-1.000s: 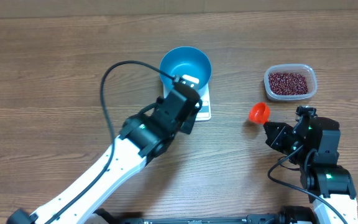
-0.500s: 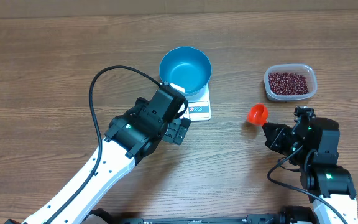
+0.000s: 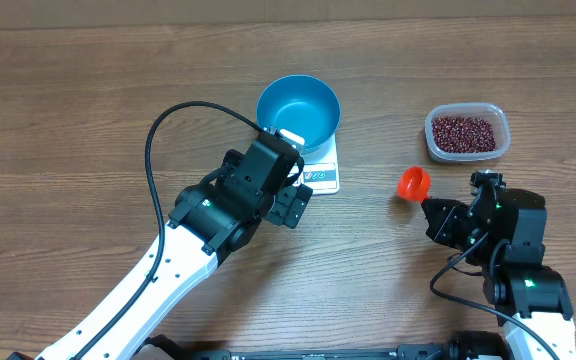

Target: Scoop item into bowl and weigh 150g on scale

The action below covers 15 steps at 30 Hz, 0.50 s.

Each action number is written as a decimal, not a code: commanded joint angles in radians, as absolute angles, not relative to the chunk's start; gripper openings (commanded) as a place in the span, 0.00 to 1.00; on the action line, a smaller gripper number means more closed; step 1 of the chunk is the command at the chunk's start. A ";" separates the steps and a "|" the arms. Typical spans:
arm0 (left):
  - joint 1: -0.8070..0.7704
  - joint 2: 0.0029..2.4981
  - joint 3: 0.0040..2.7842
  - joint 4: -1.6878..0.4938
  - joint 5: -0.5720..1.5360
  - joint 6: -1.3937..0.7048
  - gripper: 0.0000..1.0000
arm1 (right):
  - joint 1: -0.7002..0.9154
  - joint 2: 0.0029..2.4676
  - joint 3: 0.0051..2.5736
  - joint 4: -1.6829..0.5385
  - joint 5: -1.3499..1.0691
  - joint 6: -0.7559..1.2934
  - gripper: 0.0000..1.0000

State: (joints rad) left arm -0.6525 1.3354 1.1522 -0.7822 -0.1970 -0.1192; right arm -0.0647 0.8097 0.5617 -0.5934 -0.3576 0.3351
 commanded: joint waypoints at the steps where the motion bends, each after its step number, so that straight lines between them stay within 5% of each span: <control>1: -0.647 1.356 1.160 -0.777 -0.182 -0.097 1.00 | -0.069 0.801 0.636 -0.574 -0.326 0.276 0.04; 5: -0.647 1.420 1.160 -0.764 -0.181 -0.098 1.00 | -0.069 0.801 0.683 -0.551 -0.272 0.253 0.04; 7: -0.647 1.456 1.160 -0.747 -0.181 -0.102 0.92 | -0.069 0.801 0.699 -0.543 -0.262 0.253 0.04; 12: -0.648 1.562 1.160 -0.661 -0.156 -0.128 0.29 | -0.069 0.801 0.722 -0.535 -0.262 0.253 0.04; 15: -0.648 1.622 1.160 -0.611 -0.128 -0.130 0.04 | -0.069 0.801 0.722 -0.532 -0.262 0.253 0.04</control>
